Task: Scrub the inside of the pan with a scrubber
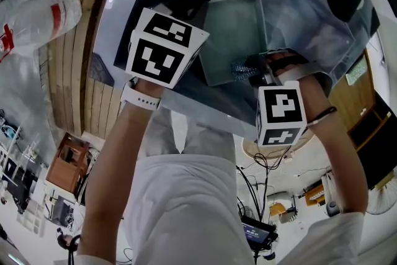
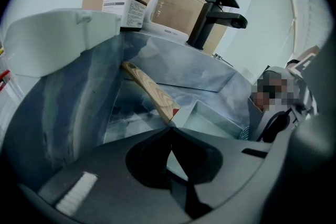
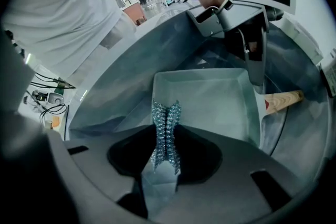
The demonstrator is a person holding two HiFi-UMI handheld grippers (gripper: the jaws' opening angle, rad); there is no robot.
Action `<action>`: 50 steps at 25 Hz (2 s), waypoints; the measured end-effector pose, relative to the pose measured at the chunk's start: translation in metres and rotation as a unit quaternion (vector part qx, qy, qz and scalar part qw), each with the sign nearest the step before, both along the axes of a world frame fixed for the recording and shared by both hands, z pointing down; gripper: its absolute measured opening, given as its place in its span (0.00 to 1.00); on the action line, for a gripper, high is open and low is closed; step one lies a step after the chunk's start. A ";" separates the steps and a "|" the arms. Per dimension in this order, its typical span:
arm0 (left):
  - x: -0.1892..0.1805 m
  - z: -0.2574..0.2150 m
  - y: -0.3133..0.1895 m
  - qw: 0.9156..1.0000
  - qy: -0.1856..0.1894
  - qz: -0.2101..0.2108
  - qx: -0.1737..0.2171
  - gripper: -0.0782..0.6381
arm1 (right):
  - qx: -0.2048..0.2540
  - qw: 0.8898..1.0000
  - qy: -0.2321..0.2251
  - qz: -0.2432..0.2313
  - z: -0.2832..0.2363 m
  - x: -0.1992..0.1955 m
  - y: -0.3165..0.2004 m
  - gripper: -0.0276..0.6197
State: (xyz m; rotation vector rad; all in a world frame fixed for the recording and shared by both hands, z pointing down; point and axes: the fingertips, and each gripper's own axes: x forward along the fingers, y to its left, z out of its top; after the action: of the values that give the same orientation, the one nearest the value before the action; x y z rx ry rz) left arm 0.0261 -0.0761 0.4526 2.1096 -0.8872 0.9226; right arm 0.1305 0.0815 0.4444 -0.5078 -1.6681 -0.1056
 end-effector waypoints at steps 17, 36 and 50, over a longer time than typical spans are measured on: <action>-0.004 -0.033 -0.007 0.999 0.030 -0.013 0.017 0.12 | 0.067 0.997 -0.024 -0.004 -0.035 -0.005 -0.013 0.22; -0.035 -0.115 0.004 0.996 0.042 -0.051 0.061 0.12 | 0.189 0.978 -0.084 0.032 -0.022 -0.070 -0.093 0.23; -0.061 -0.115 0.014 0.995 0.042 -0.074 0.053 0.12 | 0.189 0.978 -0.089 0.013 0.012 -0.106 -0.110 0.23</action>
State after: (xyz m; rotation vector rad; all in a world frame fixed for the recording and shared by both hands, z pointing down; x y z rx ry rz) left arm -0.0351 -0.0621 0.3380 2.1224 -1.0537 0.7192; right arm 0.0243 -0.0287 0.4569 -0.1905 -1.7748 -0.4517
